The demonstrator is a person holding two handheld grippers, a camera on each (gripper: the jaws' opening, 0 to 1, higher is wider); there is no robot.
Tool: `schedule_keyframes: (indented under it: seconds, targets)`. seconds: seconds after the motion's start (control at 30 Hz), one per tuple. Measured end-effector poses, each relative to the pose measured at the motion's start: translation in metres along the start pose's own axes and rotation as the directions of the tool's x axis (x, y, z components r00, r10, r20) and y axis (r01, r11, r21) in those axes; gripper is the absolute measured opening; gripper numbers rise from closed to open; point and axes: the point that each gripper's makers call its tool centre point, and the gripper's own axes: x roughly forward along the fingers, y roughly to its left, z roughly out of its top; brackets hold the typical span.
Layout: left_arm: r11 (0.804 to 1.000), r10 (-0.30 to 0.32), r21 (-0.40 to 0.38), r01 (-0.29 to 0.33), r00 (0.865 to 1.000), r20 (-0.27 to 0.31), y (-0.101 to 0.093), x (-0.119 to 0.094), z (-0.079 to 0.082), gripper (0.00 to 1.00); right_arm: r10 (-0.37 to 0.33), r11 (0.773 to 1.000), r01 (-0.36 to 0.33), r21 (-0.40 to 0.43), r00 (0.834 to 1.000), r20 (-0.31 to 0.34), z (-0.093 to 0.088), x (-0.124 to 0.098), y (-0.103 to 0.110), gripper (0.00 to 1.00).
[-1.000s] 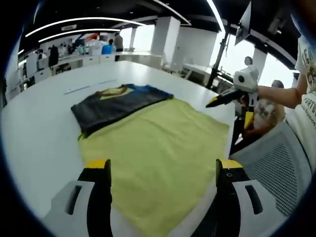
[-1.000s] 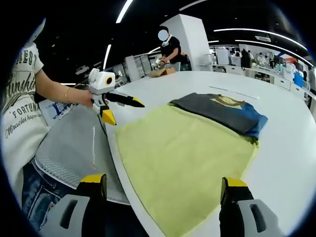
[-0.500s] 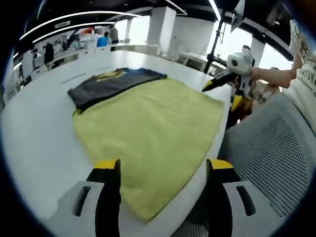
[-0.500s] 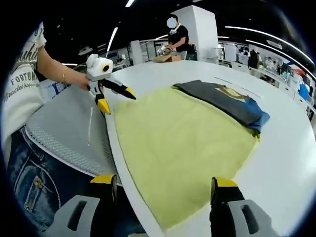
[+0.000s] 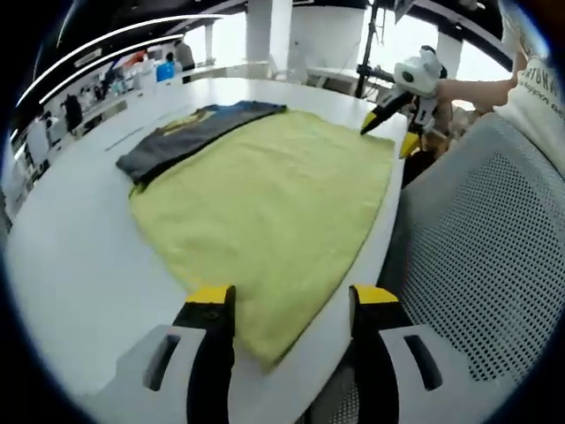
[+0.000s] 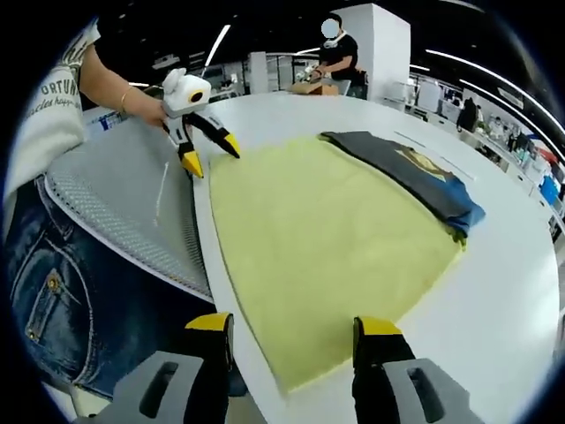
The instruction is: Fold the garment on the visible template until the final outline fits inside the template.
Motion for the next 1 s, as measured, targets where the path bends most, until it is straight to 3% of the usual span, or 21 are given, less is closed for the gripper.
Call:
schedule_keyframes:
  seconds: [0.07,0.2,0.43,0.6,0.87,0.93,1.0]
  targets:
    - [1.000,0.000,0.006,0.000,1.000,0.002,0.001,-0.001,0.000,0.46,-0.005,1.000,0.004,-0.024,1.000,-0.024,-0.005,0.000,-0.001,0.50]
    - [0.995,0.018,0.100,-0.013,0.999,-0.044,0.005,-0.005,-0.006,0.41,-0.030,0.998,0.027,-0.055,0.998,-0.049,-0.010,-0.001,-0.005,0.41]
    - [0.996,0.012,0.086,-0.008,0.999,-0.040,0.007,-0.003,-0.005,0.38,-0.025,0.997,0.021,-0.077,0.998,-0.061,-0.011,-0.001,-0.006,0.38]
    - [0.998,0.040,0.055,-0.038,0.998,-0.041,0.017,0.002,-0.003,0.26,-0.025,0.997,0.021,-0.072,0.998,-0.059,-0.011,-0.001,-0.007,0.31]
    - [0.996,0.050,0.074,-0.046,0.997,-0.057,0.016,0.006,0.000,0.07,-0.035,0.995,0.029,-0.097,0.998,-0.054,-0.008,-0.001,-0.011,0.09]
    - [0.996,0.053,0.074,-0.049,0.997,-0.060,0.018,0.006,0.001,0.05,-0.075,0.990,0.067,-0.126,0.996,-0.056,-0.008,-0.003,-0.021,0.00]
    - [0.996,0.059,0.076,-0.054,0.996,-0.066,0.019,0.006,0.001,0.03,-0.075,0.991,0.067,-0.117,0.996,-0.058,-0.008,-0.005,-0.023,0.00]
